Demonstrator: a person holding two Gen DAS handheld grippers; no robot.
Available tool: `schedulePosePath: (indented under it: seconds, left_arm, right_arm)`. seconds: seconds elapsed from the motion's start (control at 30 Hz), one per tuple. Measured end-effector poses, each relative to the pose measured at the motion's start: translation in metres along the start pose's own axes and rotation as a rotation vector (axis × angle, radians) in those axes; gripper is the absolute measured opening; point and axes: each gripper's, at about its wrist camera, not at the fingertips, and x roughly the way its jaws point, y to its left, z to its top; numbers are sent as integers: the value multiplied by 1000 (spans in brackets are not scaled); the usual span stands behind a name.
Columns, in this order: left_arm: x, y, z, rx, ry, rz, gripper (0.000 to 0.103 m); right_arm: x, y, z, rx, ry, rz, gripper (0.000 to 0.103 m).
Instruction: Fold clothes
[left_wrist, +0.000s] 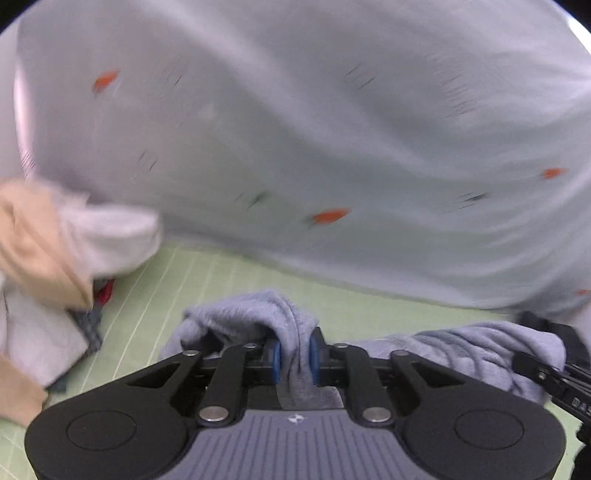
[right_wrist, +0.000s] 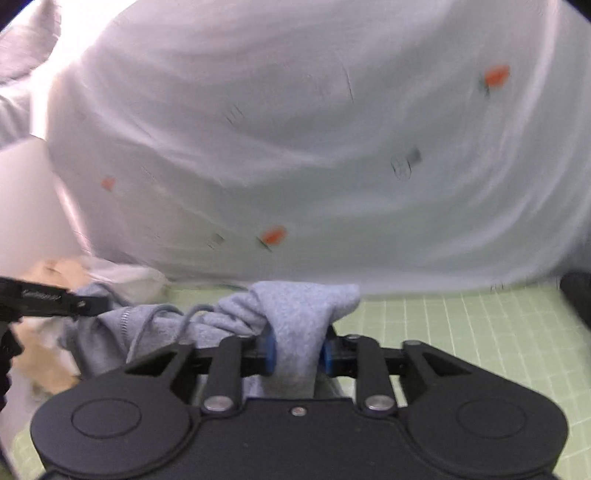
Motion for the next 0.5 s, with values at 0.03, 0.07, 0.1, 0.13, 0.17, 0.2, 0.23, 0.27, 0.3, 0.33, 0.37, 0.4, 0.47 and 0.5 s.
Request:
schedulePosePath:
  seconds: [0.03,0.07,0.1,0.13,0.17,0.2,0.23,0.27,0.3,0.33,0.37,0.4,0.47,0.5]
  left_arm:
    - [20,2,-4,5,53,39,23]
    - [32,3,-11,10,99,77,24]
    - [42,4,-18,16,143,114,25]
    - [46,6,-25,14,171,125,29]
    - [42,10,-33,1,186,110,37]
    - [38,13,-41,-24,204,85,42]
    - [35,16,-48,-56,225,63,50]
    - [32,18,-56,-85,243,48,53]
    - [28,21,-64,-112,261,36,53]
    - [27,22,-72,-127,284,33,55]
    - [27,22,-79,-127,302,35,56]
    - [29,22,-83,-124,316,32,56]
    - [35,22,-89,-120,343,19,56]
    - [36,20,-91,-116,349,4,56]
  right_arm:
    - [21,-2,-6,-8,54,-39,48]
    - [39,-3,-12,-12,107,-82,48]
    - [52,-5,-18,-6,157,-132,47]
    - [61,-7,-24,5,199,-174,47]
    - [59,-11,-28,35,208,-184,48]
    - [50,-15,-33,69,192,-173,51]
    - [42,-17,-37,96,184,-165,58]
    - [36,-19,-42,123,189,-167,59]
    - [30,-20,-47,149,194,-166,59]
    - [30,-21,-52,173,203,-157,59]
    - [30,-22,-57,197,212,-147,59]
    - [30,-19,-62,219,223,-134,59]
    - [33,-12,-68,223,244,-112,56]
    - [35,-8,-71,220,253,-99,55]
